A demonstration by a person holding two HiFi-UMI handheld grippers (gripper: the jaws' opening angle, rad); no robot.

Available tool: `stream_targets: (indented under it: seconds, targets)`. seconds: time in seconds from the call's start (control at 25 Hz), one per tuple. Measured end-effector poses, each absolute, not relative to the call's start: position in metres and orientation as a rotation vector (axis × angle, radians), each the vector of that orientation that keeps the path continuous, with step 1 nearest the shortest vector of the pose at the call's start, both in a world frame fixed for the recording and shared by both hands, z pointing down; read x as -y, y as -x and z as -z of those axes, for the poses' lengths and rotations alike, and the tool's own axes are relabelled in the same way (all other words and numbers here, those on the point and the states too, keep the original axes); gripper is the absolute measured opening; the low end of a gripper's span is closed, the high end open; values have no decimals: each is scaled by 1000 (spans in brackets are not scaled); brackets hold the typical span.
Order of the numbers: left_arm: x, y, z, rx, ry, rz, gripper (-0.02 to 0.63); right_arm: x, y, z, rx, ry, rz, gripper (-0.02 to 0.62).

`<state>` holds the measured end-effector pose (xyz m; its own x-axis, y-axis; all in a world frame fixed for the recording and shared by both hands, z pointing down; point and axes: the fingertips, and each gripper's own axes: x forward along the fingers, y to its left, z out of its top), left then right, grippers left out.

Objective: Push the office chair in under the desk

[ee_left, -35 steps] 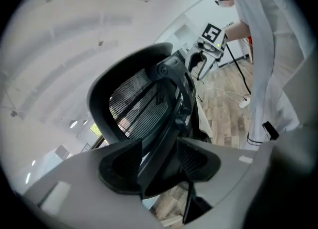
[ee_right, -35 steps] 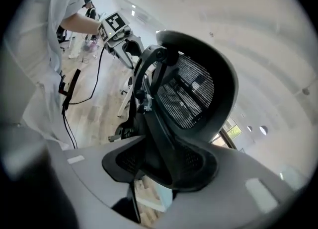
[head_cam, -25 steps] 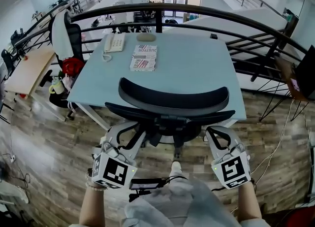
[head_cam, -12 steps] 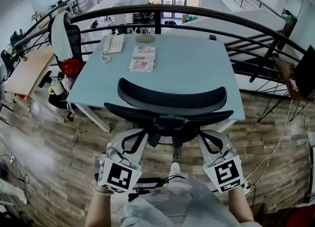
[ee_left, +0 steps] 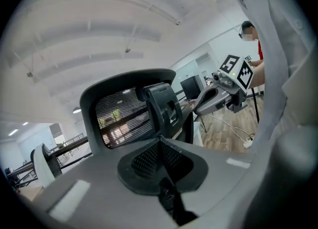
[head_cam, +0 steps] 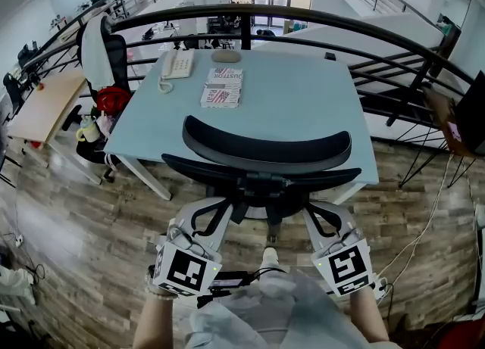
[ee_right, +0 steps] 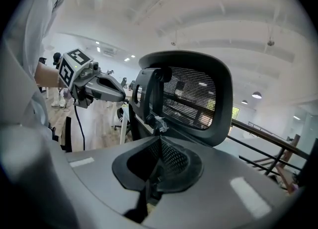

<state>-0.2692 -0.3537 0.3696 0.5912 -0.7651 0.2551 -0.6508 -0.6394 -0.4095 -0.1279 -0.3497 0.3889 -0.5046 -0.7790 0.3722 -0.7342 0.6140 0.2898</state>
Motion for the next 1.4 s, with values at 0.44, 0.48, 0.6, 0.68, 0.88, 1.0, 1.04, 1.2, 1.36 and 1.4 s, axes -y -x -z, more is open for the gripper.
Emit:
stream_targets:
  seconds: [0.44,0.48,0.6,0.68,0.88,1.0,1.04,1.2,1.36,1.4]
  targets:
    - [349,270,-369,-1153,2548,608,4,348,130,-390,2375,-1197,136,8]
    - [349,269,-369,-1151,2547,607,5,348,129,-390,2374,-1200,136,8]
    - [345,266,-366,-1140,2550,601,3,346,128,-388,2370,-1205,128,8]
    - [343,262,-365,-1131,2548,595,5,345,126,-389,2371,-1209,141,8]
    - [341,261,-365,-1128,2539,605,5,343,126,-389,2369,-1206,135,8]
    - [343,263,-366,-1125,2530,615,5,344,129,-389,2368,-1202,135,8]
    - [344,263,-365,-1124,2530,614,5,344,129,-389,2366,-1202,128,8]
    - [344,262,-365,-1118,2534,616,3,344,130,-390,2362,-1199,120,8]
    - [344,262,-368,-1126,2541,621,5,343,129,-392,2358,-1189,135,8]
    - [344,261,-367,-1121,2538,622,5,343,129,-392,2355,-1188,139,8]
